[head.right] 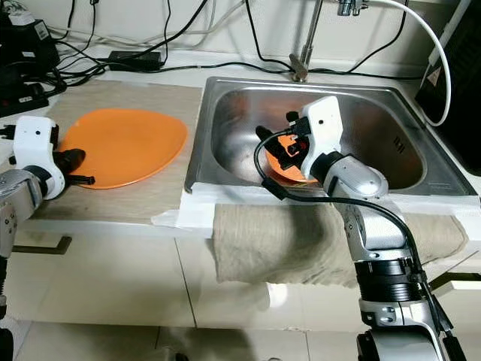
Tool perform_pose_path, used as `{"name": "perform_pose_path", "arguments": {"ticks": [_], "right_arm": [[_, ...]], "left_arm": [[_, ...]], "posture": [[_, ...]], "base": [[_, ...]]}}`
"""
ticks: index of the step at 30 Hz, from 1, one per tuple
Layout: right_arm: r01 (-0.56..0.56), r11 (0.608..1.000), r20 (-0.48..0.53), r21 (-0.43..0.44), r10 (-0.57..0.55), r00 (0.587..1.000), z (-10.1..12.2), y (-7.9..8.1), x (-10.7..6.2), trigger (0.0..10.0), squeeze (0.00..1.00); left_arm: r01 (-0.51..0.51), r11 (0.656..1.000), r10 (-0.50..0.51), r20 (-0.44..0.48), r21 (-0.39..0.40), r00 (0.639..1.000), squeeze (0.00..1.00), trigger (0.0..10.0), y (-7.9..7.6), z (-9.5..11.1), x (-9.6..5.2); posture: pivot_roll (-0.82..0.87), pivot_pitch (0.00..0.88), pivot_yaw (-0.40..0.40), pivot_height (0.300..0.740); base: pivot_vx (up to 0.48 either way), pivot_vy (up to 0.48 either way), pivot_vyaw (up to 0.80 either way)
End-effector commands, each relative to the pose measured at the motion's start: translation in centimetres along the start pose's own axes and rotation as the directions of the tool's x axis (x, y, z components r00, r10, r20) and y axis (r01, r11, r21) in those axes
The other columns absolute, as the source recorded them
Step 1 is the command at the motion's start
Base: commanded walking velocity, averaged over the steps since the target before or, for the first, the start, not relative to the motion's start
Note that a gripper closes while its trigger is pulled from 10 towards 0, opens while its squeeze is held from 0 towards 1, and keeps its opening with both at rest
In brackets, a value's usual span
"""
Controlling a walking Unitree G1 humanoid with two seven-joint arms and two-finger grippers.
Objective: Kitchen organization
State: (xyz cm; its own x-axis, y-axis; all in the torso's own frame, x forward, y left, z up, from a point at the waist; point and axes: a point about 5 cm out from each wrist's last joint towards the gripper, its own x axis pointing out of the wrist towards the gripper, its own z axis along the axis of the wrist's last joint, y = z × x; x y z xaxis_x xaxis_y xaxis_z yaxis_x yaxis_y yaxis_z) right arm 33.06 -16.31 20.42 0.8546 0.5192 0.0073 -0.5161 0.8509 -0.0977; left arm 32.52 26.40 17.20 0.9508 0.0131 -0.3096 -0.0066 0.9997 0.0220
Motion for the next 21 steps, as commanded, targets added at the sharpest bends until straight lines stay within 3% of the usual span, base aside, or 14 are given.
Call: {"name": "perform_pose_path", "arguments": {"ticks": [1,5,11,15,21], "right_arm": [[0.004,1.000,0.013,0.002,-0.004,1.000,0.6,-0.4,-0.1,10.0,0.00],[-0.007,1.000,-0.006,0.016,0.007,1.000,0.2,0.0,-0.3,10.0,0.00],[-0.007,1.000,-0.012,0.019,0.008,1.000,0.2,-0.2,-0.4,10.0,0.00],[-0.010,1.000,-0.012,0.021,0.010,1.000,0.3,-0.3,-0.3,10.0,0.00],[-0.021,0.992,0.014,0.121,0.020,1.000,0.6,-0.2,0.2,10.0,0.00]], "left_arm": [[-0.005,1.000,0.005,-0.041,-0.023,0.999,0.00,10.0,0.0,-1.4,0.1],[0.012,0.999,-0.017,-0.126,-0.035,0.992,0.00,10.0,-0.8,-3.8,0.0],[0.006,0.997,-0.016,-0.139,-0.076,0.990,0.00,10.0,-1.1,-4.9,0.1],[-0.004,0.998,-0.005,-0.147,-0.061,0.989,0.00,10.0,-1.0,-5.8,0.1],[-0.030,0.998,0.019,-0.196,-0.056,0.980,0.00,10.0,-0.8,-8.4,-0.3]], "posture": [[0.08,0.000,-0.025,0.740],[0.07,0.000,-0.024,0.740],[0.06,0.000,-0.030,0.740],[0.06,0.000,-0.035,0.740],[0.08,0.000,-0.047,0.740]], "base": [[0.000,0.000,0.00],[0.000,0.000,0.00],[0.000,0.000,0.00],[0.000,0.000,0.00],[0.000,0.000,0.00]]}}
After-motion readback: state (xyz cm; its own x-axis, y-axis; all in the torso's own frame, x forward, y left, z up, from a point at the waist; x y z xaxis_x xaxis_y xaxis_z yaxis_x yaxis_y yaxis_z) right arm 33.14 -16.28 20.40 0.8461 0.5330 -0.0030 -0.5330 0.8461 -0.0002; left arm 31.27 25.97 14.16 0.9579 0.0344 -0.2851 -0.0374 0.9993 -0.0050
